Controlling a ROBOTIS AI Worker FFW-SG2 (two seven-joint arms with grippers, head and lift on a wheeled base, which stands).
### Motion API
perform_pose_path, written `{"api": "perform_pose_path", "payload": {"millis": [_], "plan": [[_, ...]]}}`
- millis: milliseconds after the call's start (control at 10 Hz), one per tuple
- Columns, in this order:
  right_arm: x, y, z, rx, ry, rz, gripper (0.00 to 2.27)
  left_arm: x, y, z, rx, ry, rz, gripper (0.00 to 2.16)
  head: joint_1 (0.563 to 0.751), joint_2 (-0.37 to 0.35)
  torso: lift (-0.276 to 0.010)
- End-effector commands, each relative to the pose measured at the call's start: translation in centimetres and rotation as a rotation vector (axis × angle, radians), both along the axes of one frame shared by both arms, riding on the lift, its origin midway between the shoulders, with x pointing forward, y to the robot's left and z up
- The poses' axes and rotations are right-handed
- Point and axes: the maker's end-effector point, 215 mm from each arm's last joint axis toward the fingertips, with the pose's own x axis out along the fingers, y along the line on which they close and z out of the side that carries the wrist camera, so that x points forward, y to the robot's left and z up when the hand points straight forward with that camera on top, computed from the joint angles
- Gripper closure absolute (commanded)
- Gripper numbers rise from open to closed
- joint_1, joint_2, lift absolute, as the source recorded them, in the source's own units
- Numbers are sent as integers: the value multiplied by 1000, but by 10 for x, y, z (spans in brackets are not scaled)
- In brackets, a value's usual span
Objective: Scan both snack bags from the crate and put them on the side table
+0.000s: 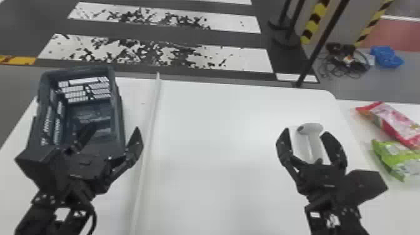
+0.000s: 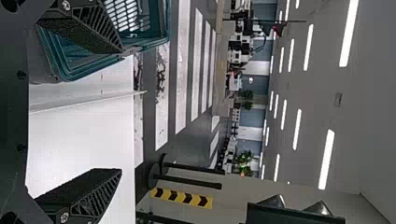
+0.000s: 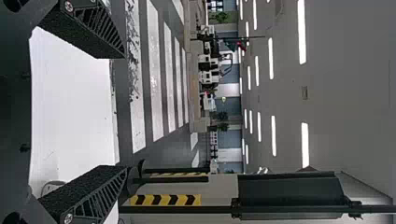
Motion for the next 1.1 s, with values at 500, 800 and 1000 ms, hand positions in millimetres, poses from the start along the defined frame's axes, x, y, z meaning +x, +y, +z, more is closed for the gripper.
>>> {"api": "perform_pose_path", "payload": {"millis": [500,800,1000], "plan": [[-4,2,5,1,-8,2,87,-2,0,-1,1,3,-3,87,695,-108,-87],[-6,2,7,3,-16,1,87,-3,0,-1,-3,3,-3,87,695,-109,-87],[-6,3,8,4,-19,2,87,-4,0,-2,-3,6,-3,87,695,-109,-87]]}}
